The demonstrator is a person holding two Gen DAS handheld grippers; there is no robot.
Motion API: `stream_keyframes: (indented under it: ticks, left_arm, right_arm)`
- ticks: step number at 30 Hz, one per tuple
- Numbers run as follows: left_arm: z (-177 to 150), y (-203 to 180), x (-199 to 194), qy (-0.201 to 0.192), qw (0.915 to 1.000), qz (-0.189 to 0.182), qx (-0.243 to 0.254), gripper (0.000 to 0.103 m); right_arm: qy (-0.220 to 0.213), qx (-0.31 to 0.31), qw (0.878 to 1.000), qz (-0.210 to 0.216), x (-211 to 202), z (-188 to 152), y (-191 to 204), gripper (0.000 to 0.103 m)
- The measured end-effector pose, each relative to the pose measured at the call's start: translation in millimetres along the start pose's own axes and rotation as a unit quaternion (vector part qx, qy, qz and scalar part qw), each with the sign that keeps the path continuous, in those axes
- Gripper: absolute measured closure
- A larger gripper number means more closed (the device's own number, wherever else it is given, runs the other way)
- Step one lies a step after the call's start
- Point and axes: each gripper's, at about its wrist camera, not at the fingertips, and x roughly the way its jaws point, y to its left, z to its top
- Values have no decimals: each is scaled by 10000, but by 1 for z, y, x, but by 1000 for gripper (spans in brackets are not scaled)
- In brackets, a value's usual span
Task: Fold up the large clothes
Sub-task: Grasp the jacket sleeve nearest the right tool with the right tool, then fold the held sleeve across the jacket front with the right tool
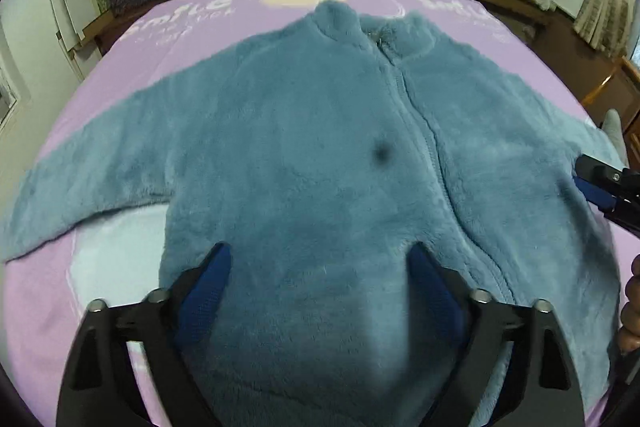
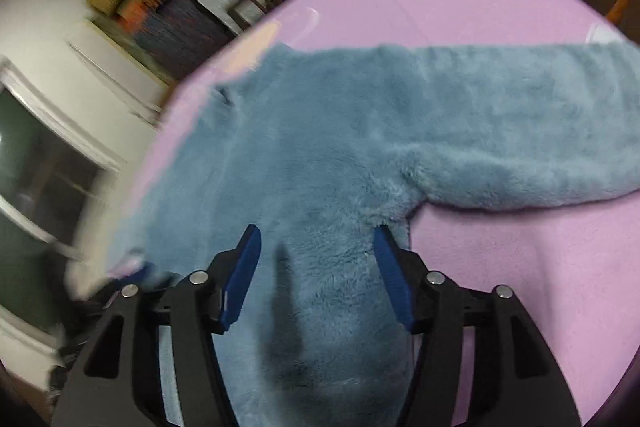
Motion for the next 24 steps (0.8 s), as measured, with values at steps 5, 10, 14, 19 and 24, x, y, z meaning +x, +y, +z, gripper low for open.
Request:
stream_keyframes:
  ticks: [5, 10, 14, 19, 24]
  left_arm:
    - [5, 2, -3, 54, 10000, 42, 53, 9]
    - [24, 12, -22, -335, 9992, 198, 71, 9]
    - [36, 21, -4, -233, 9992, 306, -127, 9]
    - [32, 24, 20, -68, 9981, 581, -169, 8]
    - [33, 30, 23, 30, 9986, 387, -371, 4]
  right_arm:
    - [-622, 584, 9939, -702, -48, 10, -51, 38]
    - [-1173, 1422, 9785, -930, -107, 6, -107, 38]
    - [-1466, 2200, 9585, -1066, -126, 5, -142, 39]
    - [-1977, 2713, 9374, -928, -134, 11, -162, 44]
    - [-2507, 2886, 9158, -1232, -133, 25, -165, 45]
